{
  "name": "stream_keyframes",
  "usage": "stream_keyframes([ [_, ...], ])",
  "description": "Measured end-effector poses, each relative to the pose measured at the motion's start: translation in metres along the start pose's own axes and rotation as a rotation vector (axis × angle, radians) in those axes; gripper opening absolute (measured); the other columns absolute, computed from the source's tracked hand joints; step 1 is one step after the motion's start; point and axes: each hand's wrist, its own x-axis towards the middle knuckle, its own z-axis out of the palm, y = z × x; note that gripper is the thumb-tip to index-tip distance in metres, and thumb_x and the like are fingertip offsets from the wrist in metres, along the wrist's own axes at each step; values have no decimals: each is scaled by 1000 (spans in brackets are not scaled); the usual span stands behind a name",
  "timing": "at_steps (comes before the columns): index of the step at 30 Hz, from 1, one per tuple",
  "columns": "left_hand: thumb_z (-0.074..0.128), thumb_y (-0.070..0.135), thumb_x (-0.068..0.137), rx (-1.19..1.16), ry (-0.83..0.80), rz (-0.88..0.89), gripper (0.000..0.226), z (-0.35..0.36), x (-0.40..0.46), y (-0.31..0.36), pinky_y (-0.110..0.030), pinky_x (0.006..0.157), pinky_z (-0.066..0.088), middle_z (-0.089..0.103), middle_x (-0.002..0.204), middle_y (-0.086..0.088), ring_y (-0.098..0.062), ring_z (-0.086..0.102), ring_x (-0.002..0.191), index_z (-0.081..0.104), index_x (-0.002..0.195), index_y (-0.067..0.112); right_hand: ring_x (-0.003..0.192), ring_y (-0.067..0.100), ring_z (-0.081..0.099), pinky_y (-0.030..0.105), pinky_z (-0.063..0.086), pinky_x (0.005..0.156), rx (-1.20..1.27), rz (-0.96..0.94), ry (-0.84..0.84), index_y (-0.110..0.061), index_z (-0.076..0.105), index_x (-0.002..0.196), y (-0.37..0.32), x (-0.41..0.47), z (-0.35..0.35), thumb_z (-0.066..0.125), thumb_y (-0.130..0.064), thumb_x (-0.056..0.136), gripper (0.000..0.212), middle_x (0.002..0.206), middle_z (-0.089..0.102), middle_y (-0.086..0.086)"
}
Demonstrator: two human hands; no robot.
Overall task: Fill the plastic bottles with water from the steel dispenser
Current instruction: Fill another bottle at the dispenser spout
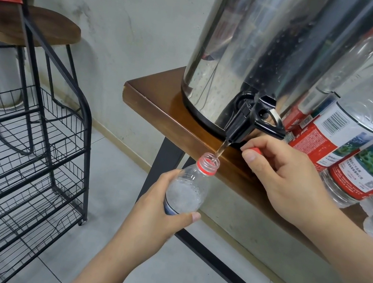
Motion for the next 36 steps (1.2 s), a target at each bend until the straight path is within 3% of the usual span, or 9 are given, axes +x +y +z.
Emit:
stream_keyframes([
  [4, 86, 30, 80, -5, 3, -3, 70, 0, 0, -1, -2, 75, 47, 58, 121, 30, 4, 57, 114, 45, 132, 53, 76, 18, 62, 34, 47, 71, 6, 1, 2, -44, 62, 97, -1, 0, 0, 46, -70, 81, 34, 84, 67, -3],
  [9, 86, 31, 80, -2, 4, 3, 69, 0, 0, -1, 0, 77, 45, 58, 116, 35, 19, 52, 109, 44, 129, 56, 78, 17, 63, 33, 47, 72, -3, 12, -7, -42, 64, 94, -2, -1, -1, 45, -70, 81, 37, 85, 68, -3],
  [20, 86, 31, 81, -5, -7, -6, 70, 0, 1, -2, -2, 75, 48, 58, 122, 28, 2, 56, 115, 45, 134, 51, 78, 14, 62, 31, 47, 71, -6, 28, -8, -41, 65, 94, -4, -1, -1, 44, -71, 80, 40, 84, 67, -4],
  [28, 86, 30, 80, -7, 5, 2, 69, 0, 2, -3, -2, 79, 46, 61, 120, 28, 7, 56, 114, 47, 133, 50, 77, 17, 62, 33, 46, 72, -3, 15, -1, -39, 65, 94, -4, -1, -1, 45, -69, 81, 39, 83, 67, -3],
  [36, 86, 31, 80, 2, 0, 7, 71, 1, 2, -4, -2, 80, 48, 59, 123, 27, 2, 56, 117, 46, 134, 50, 77, 16, 62, 32, 46, 71, -9, 16, -9, -39, 65, 94, -5, -1, -1, 44, -70, 81, 39, 83, 67, -2],
])
